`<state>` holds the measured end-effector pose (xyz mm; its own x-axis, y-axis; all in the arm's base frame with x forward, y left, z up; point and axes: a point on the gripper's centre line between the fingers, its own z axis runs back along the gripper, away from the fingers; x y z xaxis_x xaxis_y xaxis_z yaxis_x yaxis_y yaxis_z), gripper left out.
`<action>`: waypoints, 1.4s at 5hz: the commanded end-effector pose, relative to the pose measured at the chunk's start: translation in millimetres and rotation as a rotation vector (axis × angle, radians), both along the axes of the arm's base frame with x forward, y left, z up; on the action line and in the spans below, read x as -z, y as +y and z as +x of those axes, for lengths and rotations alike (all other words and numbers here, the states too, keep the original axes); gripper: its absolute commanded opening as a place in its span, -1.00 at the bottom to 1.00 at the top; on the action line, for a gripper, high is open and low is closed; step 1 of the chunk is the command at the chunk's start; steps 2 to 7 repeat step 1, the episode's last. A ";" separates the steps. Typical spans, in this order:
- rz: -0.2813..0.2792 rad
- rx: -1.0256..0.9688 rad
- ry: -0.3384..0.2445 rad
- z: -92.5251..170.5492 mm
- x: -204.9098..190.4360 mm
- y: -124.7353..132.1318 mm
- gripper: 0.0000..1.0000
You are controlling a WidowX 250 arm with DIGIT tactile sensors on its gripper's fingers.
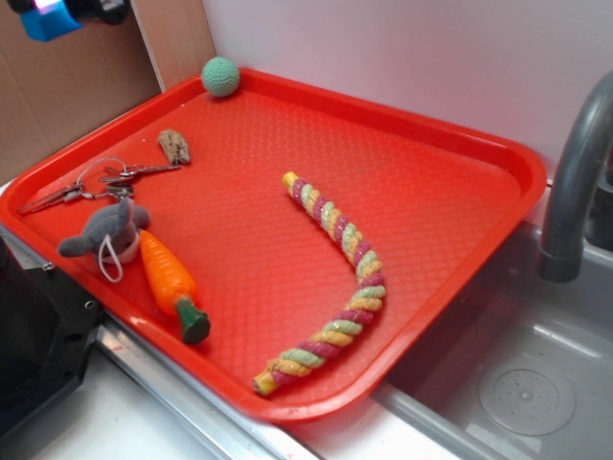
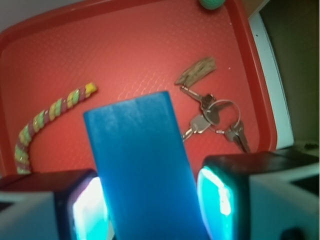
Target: Grab the blue block.
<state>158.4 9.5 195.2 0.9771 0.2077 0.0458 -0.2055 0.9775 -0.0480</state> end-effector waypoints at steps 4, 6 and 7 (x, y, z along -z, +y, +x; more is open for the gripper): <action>0.098 0.082 -0.085 37.4 -21.6 -37.5 -1.00; 0.098 0.082 -0.085 37.4 -21.6 -37.5 -1.00; 0.098 0.082 -0.085 37.4 -21.6 -37.5 -1.00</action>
